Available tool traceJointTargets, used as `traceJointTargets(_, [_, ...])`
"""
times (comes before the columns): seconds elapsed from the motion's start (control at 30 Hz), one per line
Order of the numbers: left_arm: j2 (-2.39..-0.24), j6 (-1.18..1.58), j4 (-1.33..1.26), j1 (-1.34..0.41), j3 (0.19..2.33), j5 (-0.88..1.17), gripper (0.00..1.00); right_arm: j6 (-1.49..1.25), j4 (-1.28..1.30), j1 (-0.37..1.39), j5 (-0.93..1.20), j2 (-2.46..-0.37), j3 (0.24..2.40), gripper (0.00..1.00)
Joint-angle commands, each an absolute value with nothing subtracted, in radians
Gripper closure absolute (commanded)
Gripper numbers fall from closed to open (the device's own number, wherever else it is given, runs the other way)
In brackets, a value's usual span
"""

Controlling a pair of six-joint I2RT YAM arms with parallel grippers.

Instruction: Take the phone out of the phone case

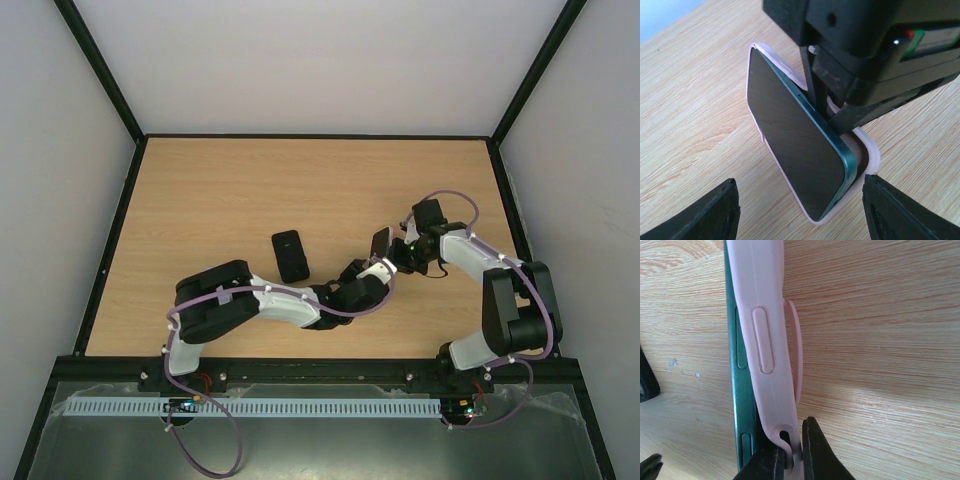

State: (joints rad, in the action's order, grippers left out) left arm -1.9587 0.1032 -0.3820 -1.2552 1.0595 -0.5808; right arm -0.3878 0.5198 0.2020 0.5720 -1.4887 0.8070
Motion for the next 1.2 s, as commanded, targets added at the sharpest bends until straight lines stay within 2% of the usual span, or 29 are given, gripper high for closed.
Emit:
traceJointTargets(0.0, [-2.000, 0.057, -0.355, -1.269, 1.121, -0.629, 0.34, -0.374, 0.510, 0.208, 0.602, -1.507, 0.822, 0.98])
traceJointTargets(0.3, [-2.052, 0.020, -0.309, -1.274, 1.186, -0.707, 0.36, -0.366, 0.512, 0.207, 0.609, -1.500, 0.819, 0.98])
traceJointTargets(0.7, [-1.984, 0.033, -0.406, -1.273, 1.093, -0.729, 0.35, -0.353, 0.508, 0.207, 0.605, -1.501, 0.813, 0.98])
traceJointTargets(1.17, [-2.059, -0.019, -0.351, -1.267, 1.179, -0.806, 0.39, -0.341, 0.511, 0.209, 0.641, -1.510, 0.810, 0.98])
